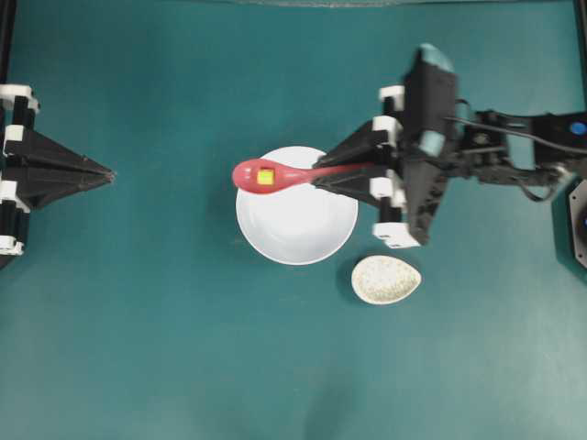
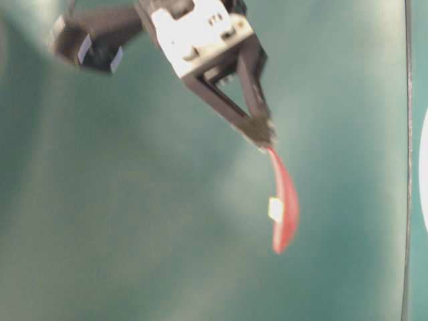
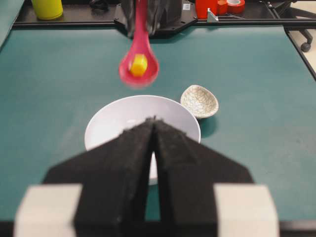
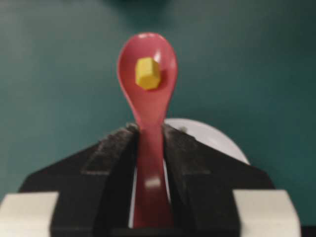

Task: Scoop the yellow hexagonal prism block from the bowl with a spoon using the right arm.

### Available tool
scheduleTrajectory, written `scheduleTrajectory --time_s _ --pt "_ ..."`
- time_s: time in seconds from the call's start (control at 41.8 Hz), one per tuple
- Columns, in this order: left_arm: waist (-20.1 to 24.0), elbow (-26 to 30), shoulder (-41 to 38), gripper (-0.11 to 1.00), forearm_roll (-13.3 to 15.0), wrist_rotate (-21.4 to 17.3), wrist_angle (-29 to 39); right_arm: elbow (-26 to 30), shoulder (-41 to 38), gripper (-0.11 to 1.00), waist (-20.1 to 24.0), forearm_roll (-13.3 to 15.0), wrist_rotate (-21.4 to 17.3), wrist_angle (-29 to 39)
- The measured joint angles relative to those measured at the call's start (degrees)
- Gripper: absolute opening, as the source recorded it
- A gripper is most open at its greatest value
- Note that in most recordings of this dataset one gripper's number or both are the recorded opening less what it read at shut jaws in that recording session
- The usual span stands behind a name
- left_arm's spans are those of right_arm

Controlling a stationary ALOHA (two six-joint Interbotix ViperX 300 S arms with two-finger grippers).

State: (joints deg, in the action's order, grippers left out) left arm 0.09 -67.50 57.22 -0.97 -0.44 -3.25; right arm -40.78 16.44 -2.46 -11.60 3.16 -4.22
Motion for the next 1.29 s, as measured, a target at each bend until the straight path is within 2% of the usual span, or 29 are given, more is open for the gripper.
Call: scheduleTrajectory --time_s 1.292 --pt "0.0 0.09 -0.18 0.01 0.09 -0.18 0.0 -3.69 5.1 0.22 -0.09 0.0 -0.09 1.58"
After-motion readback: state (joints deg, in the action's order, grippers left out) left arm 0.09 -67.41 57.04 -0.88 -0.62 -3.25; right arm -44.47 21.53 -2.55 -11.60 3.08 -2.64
